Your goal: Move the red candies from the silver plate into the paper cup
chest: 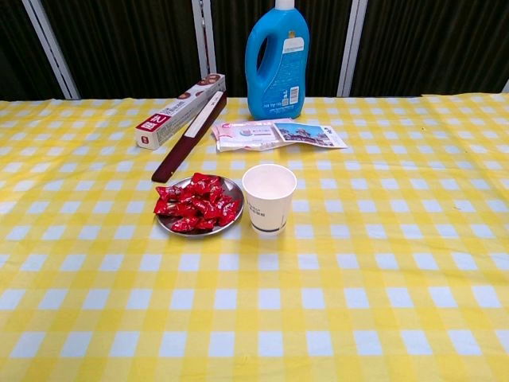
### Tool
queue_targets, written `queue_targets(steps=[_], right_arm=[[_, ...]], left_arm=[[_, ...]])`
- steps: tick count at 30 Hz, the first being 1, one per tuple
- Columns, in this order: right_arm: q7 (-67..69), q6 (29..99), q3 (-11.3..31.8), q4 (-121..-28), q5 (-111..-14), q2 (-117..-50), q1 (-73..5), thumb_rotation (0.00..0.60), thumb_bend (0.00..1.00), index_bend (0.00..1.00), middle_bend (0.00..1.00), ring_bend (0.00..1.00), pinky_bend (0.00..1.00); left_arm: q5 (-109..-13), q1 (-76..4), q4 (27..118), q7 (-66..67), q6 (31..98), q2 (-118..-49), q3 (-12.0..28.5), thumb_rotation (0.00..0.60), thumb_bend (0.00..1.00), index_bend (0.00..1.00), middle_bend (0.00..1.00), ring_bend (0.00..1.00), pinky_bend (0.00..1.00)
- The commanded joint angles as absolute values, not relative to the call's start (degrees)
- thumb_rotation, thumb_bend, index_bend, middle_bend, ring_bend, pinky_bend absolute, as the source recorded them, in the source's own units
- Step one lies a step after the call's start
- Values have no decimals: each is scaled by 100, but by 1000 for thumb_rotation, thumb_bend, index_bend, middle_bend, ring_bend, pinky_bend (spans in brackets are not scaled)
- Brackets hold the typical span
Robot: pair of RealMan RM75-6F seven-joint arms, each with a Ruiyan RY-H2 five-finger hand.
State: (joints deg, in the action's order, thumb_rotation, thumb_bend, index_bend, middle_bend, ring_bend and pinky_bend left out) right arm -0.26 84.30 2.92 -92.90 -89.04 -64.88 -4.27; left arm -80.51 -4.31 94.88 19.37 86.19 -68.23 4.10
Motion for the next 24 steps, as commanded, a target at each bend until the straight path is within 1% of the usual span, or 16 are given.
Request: queue_targets(steps=[1,17,24], right_arm=[[-143,8480,269,-9389,-8826,-6438,-448,600,360,0,0,0,0],[48,8494,253,-9364,-8871,-6409,-448,600,361,0,0,0,0],[136,8465,208,-9399,-8942,-6383,-463,600,360,0,0,0,0]], left_arm=[[-8067,-438,9511,1901,8613,-6772,362,600,65,0,0,0,0],[-8075,-505,9538,2000,8547,-6853,364,600,65,0,0,0,0],[-8121,-658,9706,2162,8465,-6891,451,600,66,0,0,0,0]])
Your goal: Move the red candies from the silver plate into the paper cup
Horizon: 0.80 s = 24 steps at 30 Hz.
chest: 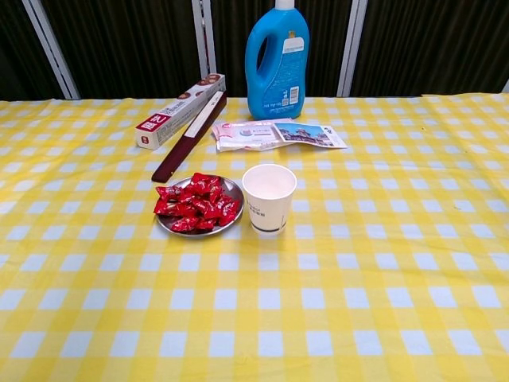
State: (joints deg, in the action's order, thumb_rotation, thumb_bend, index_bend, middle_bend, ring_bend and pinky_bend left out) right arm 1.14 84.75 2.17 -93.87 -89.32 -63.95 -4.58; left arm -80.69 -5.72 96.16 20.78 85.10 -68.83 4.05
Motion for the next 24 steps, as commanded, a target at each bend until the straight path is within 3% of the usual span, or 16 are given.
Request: queue_targets(steps=[1,4,6,7,8,10,11,13,18,24], right_arm=[[149,8462,208,-9404,-8947,-6380,-466,600,360,0,0,0,0],[204,8430,199,-9416,-8952,-6366,-481,600,361,0,0,0,0],[254,8388,196,-9443,-8928,-6351,-493,600,360,0,0,0,0],[282,8369,199,-9452,-8912,-6341,-499,600,360,0,0,0,0],[305,8358,202,-9458,-8906,-6333,-506,600,360,0,0,0,0],[352,8344,203,-9463,-8901,-6321,-513,600,360,0,0,0,0],[376,8352,207,-9471,-8906,-6314,-514,600,361,0,0,0,0],[418,8357,211,-9481,-8909,-6302,-517,600,361,0,0,0,0],[598,8308,219,-9494,-8848,-6260,-526,600,361,0,0,0,0],[772,8223,234,-9526,-8777,-6201,-555,600,361,0,0,0,0]], left_arm=[[-8136,-690,9739,2188,8446,-6893,466,600,65,0,0,0,0],[-8131,-880,9986,2334,8244,-6880,549,600,68,0,0,0,13],[-8031,-1092,10257,2481,7987,-6865,666,600,82,0,0,46,140],[-7940,-1214,10390,2587,7844,-6865,743,600,91,0,0,136,255],[-7865,-1379,10504,2707,7672,-6891,840,600,104,0,0,301,423],[-7704,-1729,10622,2966,7322,-6985,1030,600,121,2,38,570,663],[-7598,-1904,10648,3087,7141,-7045,1116,600,128,20,92,676,761],[-7339,-2237,10660,3315,6791,-7186,1275,600,132,68,177,784,844],[-6249,-3226,10534,4214,5934,-7750,1630,600,133,128,219,849,888],[-4932,-4191,10138,5219,5598,-8421,1737,600,162,189,233,869,899]])
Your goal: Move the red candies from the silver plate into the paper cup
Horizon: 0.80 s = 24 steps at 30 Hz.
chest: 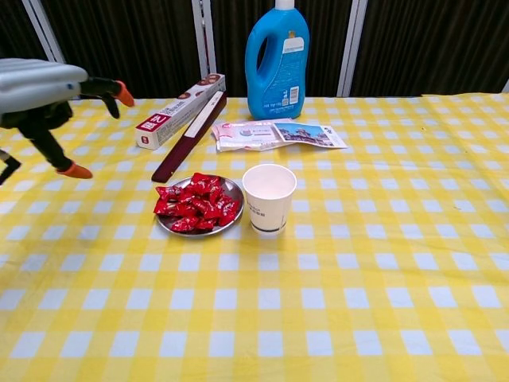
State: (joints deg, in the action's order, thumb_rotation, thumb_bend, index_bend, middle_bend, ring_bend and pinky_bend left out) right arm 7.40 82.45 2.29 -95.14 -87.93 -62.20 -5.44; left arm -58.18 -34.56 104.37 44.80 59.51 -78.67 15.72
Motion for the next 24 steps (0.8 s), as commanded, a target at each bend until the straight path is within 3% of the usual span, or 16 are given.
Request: queue_targets(steps=[1,10,24], right_arm=[[794,8222,237,-9533,-8776,-6194,-557,600,361,0,0,0,0],[947,8221,239,-9569,-8785,-6147,-563,600,361,0,0,0,0],[1022,8232,240,-9593,-8781,-6120,-562,600,361,0,0,0,0]], left_arm=[[-4714,-4352,10046,5379,5555,-8535,1718,600,162,191,230,869,899],[-3455,-5194,9405,5983,5628,-9138,1586,600,161,191,203,869,899],[-2782,-5807,8657,6054,5588,-9625,1277,600,185,236,207,869,899]])
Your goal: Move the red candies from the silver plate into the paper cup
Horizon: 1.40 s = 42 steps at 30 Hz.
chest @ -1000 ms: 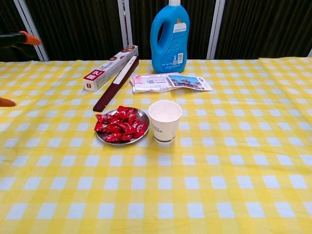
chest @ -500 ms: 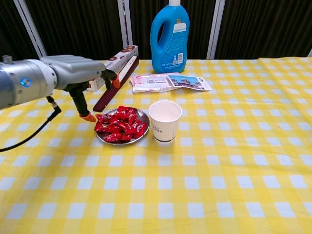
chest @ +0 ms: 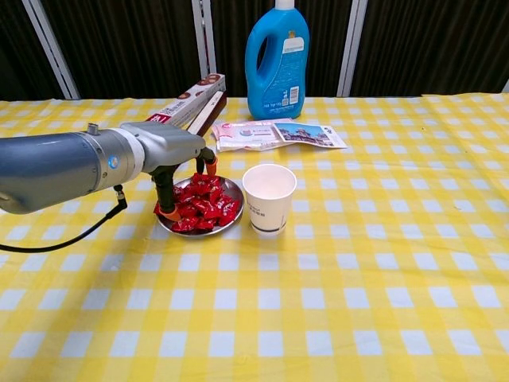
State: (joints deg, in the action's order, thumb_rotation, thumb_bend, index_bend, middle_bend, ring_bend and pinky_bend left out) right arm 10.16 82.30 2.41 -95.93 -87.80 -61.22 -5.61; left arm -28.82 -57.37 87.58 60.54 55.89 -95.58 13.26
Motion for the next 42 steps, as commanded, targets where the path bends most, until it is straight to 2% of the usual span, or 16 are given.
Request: queue_targets(steps=[1,12,17,22,29,42], right_arm=[[1024,8235,242,-9596,-8781,-6119,-561,600,360,0,0,0,0],[1074,8232,242,-9612,-8777,-6110,-563,600,361,0,0,0,0],[1091,8224,240,-9624,-8769,-6108,-563,600,361,0,0,0,0],[1101,8228,240,-9623,-8769,-6111,-562,600,361,0,0,0,0],[1126,8259,244,-9622,-8774,-6108,-550,600,361,0,0,0,0],[1149,8283,250,-9629,-8780,-6111,-543,600,361,0,0,0,0]], left_arm=[[-2760,-5827,8628,6052,5586,-9643,1263,600,186,240,210,869,899],[-2677,-6006,8141,5885,5571,-9966,1037,600,272,349,328,873,910],[-2969,-6010,7802,5627,5600,-10183,982,600,396,495,567,887,930],[-3458,-5962,7571,5263,5729,-10311,997,600,452,586,680,894,935],[-3757,-5917,7709,5055,5893,-10117,1109,600,455,594,698,894,936],[-3886,-5851,9128,5162,6313,-9104,1363,600,455,594,699,894,936]])
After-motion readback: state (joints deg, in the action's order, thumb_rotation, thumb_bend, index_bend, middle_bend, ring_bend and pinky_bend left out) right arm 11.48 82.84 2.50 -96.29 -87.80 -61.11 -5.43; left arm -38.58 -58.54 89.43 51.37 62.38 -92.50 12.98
